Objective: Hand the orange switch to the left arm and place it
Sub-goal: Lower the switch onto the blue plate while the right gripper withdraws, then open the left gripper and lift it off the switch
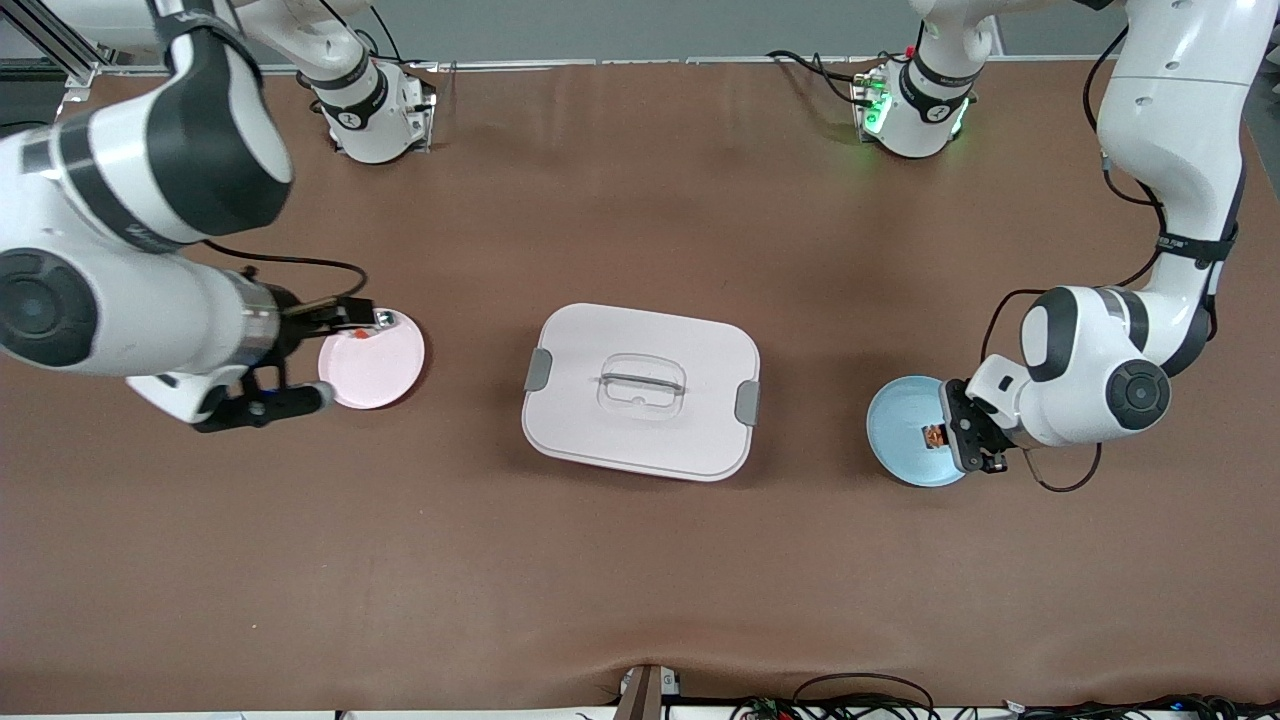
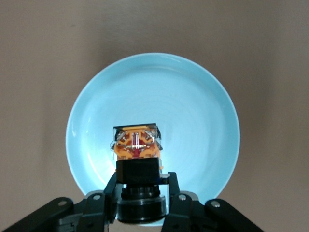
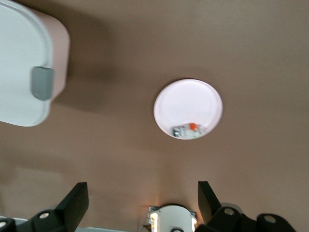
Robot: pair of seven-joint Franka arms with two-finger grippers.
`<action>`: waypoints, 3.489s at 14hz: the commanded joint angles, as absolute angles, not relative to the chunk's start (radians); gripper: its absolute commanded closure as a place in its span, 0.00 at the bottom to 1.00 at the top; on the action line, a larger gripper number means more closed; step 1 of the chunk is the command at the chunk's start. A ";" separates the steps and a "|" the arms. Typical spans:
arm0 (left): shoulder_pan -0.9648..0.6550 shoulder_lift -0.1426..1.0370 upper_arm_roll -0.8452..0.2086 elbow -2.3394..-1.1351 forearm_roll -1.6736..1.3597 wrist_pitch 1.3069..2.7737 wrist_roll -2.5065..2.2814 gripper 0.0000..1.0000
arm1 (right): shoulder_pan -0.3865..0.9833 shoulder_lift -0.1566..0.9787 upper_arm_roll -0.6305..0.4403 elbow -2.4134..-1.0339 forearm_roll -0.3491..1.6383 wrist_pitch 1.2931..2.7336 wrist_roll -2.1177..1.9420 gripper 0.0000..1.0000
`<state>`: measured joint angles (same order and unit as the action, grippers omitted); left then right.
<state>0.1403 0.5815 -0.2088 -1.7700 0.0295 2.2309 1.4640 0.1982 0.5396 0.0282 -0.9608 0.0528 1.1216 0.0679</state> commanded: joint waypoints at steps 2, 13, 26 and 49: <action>0.182 0.568 -0.219 -1.818 0.049 2.273 1.656 1.00 | 0.127 0.517 0.043 -0.973 0.009 1.051 0.043 0.00; 0.175 0.603 -0.230 -1.876 0.025 2.373 1.706 1.00 | -0.017 0.499 0.045 -0.976 -0.034 0.980 -0.008 0.00; 0.169 0.528 -0.285 -1.894 -0.023 2.340 1.409 0.00 | -0.083 0.468 0.052 -0.979 -0.006 1.052 -0.005 0.00; 0.219 0.158 -0.275 -1.505 0.072 1.628 -0.015 0.00 | -0.066 0.014 0.054 -1.494 0.058 1.380 0.015 0.00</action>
